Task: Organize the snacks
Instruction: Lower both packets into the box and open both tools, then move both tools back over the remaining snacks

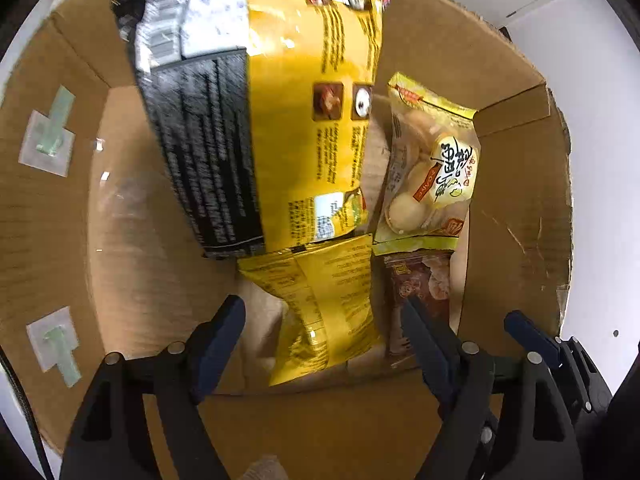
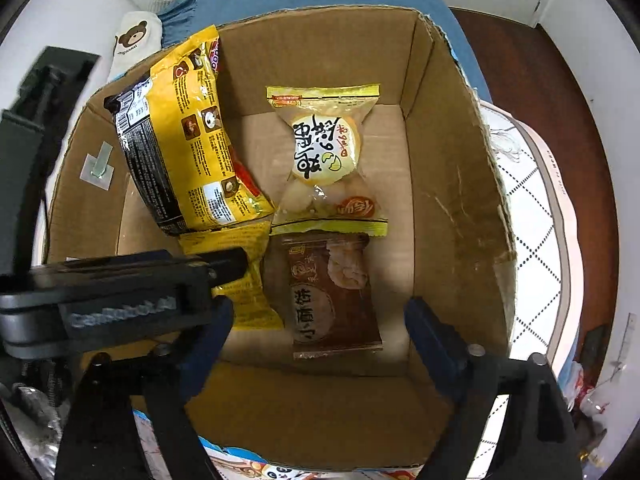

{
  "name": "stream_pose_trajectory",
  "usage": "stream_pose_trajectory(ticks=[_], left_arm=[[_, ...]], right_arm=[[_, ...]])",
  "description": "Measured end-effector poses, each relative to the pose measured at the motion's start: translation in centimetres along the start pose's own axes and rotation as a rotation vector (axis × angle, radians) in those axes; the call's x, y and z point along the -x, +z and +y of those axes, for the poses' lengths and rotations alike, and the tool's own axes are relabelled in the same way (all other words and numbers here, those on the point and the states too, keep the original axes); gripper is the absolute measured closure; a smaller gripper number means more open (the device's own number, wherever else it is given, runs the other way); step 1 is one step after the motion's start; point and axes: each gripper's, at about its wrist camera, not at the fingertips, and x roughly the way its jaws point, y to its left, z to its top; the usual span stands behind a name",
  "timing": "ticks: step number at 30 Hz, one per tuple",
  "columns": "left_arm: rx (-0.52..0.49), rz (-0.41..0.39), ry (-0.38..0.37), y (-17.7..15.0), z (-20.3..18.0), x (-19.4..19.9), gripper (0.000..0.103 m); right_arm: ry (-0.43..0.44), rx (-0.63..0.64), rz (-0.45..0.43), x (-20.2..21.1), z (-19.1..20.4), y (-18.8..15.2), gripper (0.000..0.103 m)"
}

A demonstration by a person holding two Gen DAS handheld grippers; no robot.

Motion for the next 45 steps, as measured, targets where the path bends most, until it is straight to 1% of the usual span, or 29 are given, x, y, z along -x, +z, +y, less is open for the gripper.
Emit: stream_pose_trajectory(ticks=[3,6,11,14,18,20,24,30,35,39,41,43,45], left_arm=[[-0.008,-0.025,0.019,-0.2,-0.1,1.6,0.024],[-0.011,-0.068,0.037,-1.1,-0.2,3.4,0.024],[-0.034,-0.179,0.082,-3.2,-0.2,6.9,0.024],[-0.044,-0.252,0.101,-4.9,-0.7,9.0,0.024],[-0.051,-0.361,0.118,-6.9,-0.7,11.6,0.024],[-0.060,-0.403,0.124,-8.0,-0.8,12.7,0.024],[-0.086,-0.454,0.126,-10.2,-1.0,14.2,0.024],[-0.112,-0.534,0.128,-13.8,-1.1,16.9,0.024],[-0.114,-0.566,0.114,-15.9,-0.9,18.1,0.024],[-0.103,-0.565,0.128,-17.3,-0.3,17.6,0.024],[-0.094,-0.545,0.141,-18.0,0.3,16.4,0.024],[-0.089,-0.502,0.150,-18.5,1.0,14.4,0.024],[-0.085,-0.434,0.156,-18.6,1.6,11.7,0.024]], right_arm=[[-0.012,-0.014,-0.001,0.2,-0.1,-0.2,0.013],[-0.017,-0.025,-0.014,0.9,-0.4,-0.5,0.013],[-0.042,-0.014,-0.063,3.1,-0.3,-1.3,0.013],[-0.052,-0.007,-0.105,4.8,0.0,-1.9,0.013],[-0.076,0.008,-0.185,7.7,0.6,-3.3,0.013],[-0.082,0.014,-0.222,9.1,1.0,-4.0,0.013],[-0.081,0.029,-0.290,12.0,1.7,-6.0,0.013],[-0.073,0.047,-0.350,15.0,2.8,-8.6,0.013],[-0.049,0.040,-0.384,17.1,3.1,-10.6,0.013],[-0.008,0.011,-0.376,17.3,2.6,-12.5,0.013],[0.001,-0.003,-0.365,16.8,2.1,-13.3,0.013],[0.017,-0.039,-0.341,15.8,1.0,-14.2,0.013],[0.028,-0.084,-0.307,14.2,-0.6,-14.9,0.013]])
